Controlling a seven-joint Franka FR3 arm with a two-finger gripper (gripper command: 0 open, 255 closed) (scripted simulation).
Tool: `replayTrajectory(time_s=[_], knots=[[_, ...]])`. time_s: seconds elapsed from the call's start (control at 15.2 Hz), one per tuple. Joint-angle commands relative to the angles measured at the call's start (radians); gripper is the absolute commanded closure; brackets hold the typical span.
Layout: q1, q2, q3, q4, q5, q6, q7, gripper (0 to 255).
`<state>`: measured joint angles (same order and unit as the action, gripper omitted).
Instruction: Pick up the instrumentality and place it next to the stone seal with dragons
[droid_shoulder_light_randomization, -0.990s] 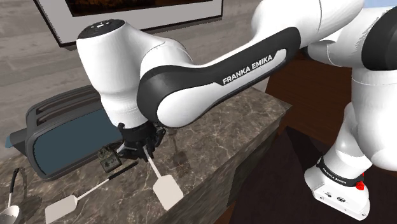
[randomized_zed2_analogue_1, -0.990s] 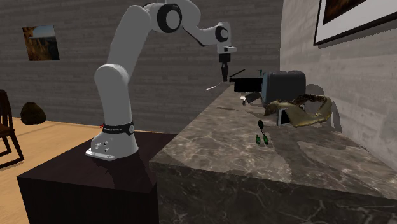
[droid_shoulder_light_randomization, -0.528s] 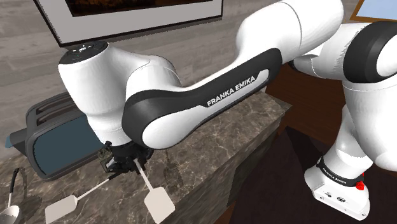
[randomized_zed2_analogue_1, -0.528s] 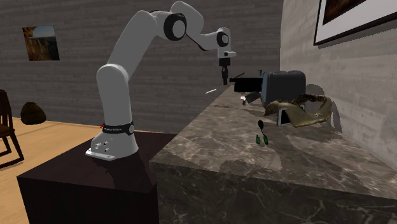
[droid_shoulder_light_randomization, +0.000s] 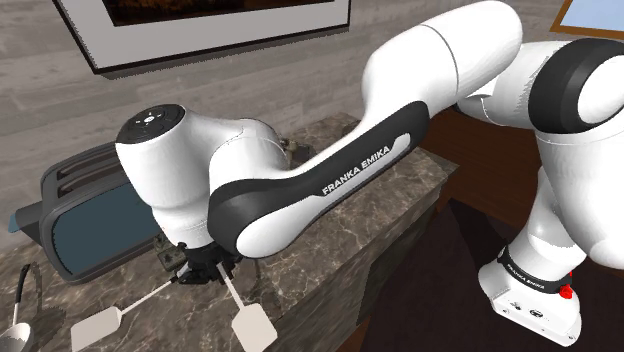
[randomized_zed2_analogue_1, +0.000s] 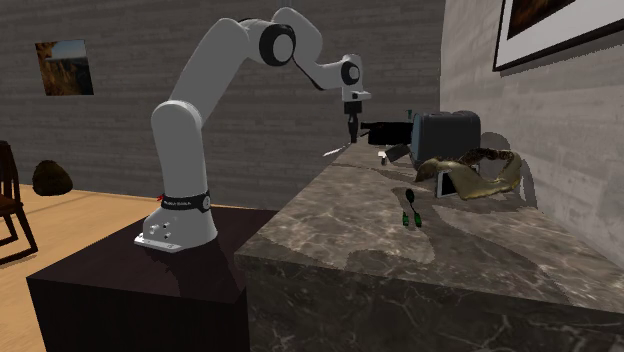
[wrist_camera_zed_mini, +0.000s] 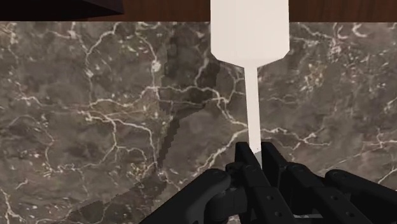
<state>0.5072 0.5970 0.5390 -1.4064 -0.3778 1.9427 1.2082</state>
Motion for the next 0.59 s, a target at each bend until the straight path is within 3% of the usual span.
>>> replayTrajectory(time_s=[0.0,0.53], knots=[[0.0,0.008,-0.003,-0.016,-0.005,0.023,0.005,255],[0.002,0.046,-0.019,-0.066,-0.03,0.106,0.024,255]])
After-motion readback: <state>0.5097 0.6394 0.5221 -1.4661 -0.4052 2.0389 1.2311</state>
